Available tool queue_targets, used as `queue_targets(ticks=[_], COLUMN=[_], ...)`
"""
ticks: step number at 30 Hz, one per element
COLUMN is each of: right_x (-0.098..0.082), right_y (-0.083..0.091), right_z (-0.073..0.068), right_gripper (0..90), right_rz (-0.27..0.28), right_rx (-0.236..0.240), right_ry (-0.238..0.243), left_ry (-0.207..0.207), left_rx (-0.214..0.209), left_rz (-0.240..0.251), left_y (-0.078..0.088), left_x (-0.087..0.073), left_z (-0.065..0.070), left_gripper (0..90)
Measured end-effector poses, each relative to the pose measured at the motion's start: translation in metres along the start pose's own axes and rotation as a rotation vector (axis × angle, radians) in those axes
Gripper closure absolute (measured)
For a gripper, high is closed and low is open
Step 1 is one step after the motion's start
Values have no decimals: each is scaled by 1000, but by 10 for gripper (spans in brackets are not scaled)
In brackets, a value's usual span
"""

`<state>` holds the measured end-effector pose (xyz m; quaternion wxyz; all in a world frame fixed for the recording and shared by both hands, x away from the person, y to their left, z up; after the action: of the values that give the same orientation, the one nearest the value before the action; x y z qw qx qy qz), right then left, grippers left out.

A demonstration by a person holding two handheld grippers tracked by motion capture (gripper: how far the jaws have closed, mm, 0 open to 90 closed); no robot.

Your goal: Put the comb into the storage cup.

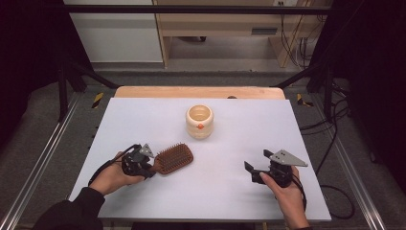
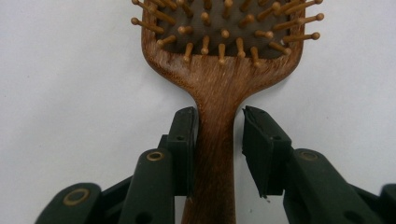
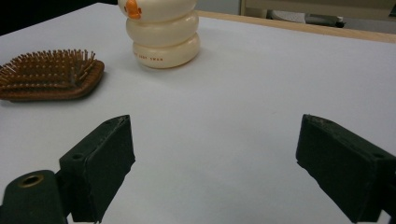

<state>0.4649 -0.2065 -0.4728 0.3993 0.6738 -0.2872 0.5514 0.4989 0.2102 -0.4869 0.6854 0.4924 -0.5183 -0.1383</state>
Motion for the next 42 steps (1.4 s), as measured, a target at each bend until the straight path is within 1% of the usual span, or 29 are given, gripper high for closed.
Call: queue_targets(ticks=[9,12,15,20,26,30,32,35,36,37,42], right_x=[0,0,0,-1,-1,-1,0,0,0,0,2], right_y=[0,0,0,0,0,0,0,0,1,1,0], right_z=[0,1,1,0,0,0,0,0,0,-1,-3], right_gripper=[114,114,115,116,118,118,119,119,119,119,109], right_rz=[-3,-2,-3,-7,-9,-5,-4,0,2,3,13], right_rx=[4,3,2,4,9,11,11,10,11,12,17], right_ry=[-3,-4,-4,-4,-10,-12,-12,-13,-14,-16,-18], left_ry=[-15,-31,-37,-36,-37,-57,-65,-80,-76,-80,-89], left_rx=[-6,0,5,21,41,51,55,74,79,84,134], left_rz=[-21,-26,-28,-34,-16,-5,5,40,59,73,190], left_y=[-1,-1,-2,-2,-1,1,2,6,7,9,16], left_x=[2,2,3,3,1,0,0,2,3,3,6], left_z=[-1,1,3,4,7,9,11,13,13,14,17], left_gripper=[682,692,714,721,723,724,724,723,723,724,724])
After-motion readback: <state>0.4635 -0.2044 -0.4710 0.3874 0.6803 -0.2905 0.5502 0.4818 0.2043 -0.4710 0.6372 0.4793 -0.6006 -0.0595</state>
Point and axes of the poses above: each handheld gripper's, and its own axes: y roughly backward along the jaws, x roughly out of its top, z roughly to its right, the point moved 4 cm from there along -y, roughly forward along the jaws, and after that the axes turned 11 degrees about z, right-handed, at the moved point
